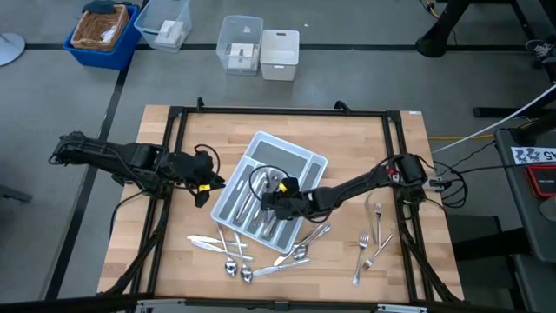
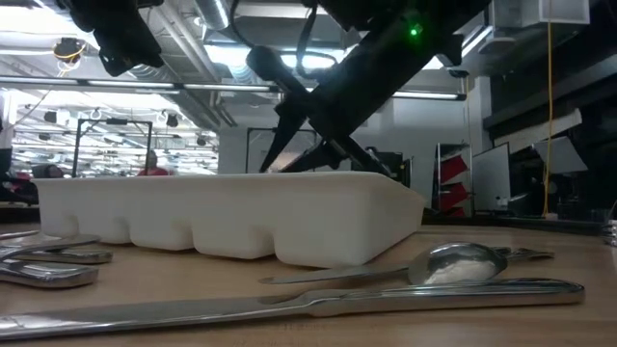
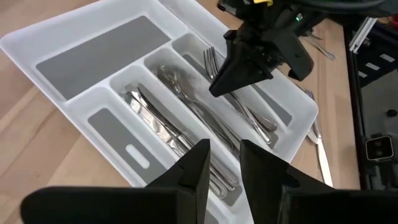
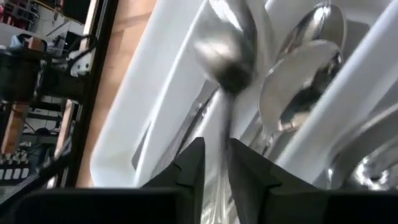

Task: Sort silverware
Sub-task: Put the silver spoon into the white cutlery tray

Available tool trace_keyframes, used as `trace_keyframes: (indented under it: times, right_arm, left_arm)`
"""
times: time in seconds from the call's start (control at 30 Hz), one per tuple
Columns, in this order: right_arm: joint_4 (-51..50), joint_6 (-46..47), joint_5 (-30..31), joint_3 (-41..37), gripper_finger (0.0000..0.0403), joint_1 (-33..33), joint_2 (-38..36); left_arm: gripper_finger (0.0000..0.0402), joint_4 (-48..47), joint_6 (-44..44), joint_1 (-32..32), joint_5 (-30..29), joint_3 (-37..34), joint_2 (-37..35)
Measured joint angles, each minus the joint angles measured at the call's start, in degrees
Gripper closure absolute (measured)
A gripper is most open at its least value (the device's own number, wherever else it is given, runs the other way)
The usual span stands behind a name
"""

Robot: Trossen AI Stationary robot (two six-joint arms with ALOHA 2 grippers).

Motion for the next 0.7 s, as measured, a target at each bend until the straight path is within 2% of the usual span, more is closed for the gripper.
trace_keyframes:
  times: [0.17,0.37,0.7]
  right_arm:
    - [0.4,1.2,-1.1,0.0,0.0319,-1.1,0.0]
    - [1.2,2.9,-6.3,0.0,0.0319,-2.2,0.0]
    - [1.3,-9.1,-12.9,0.0,0.0318,-2.1,-2.3]
  left_arm:
    - [0.0325,0.0,-0.6,0.0,0.0,0.0,0.0]
    - [0.0325,0.0,-0.7,0.0,0.0,0.0,0.0]
    - [0.0325,1.1,-7.2,-1.0,3.5,0.0,1.1]
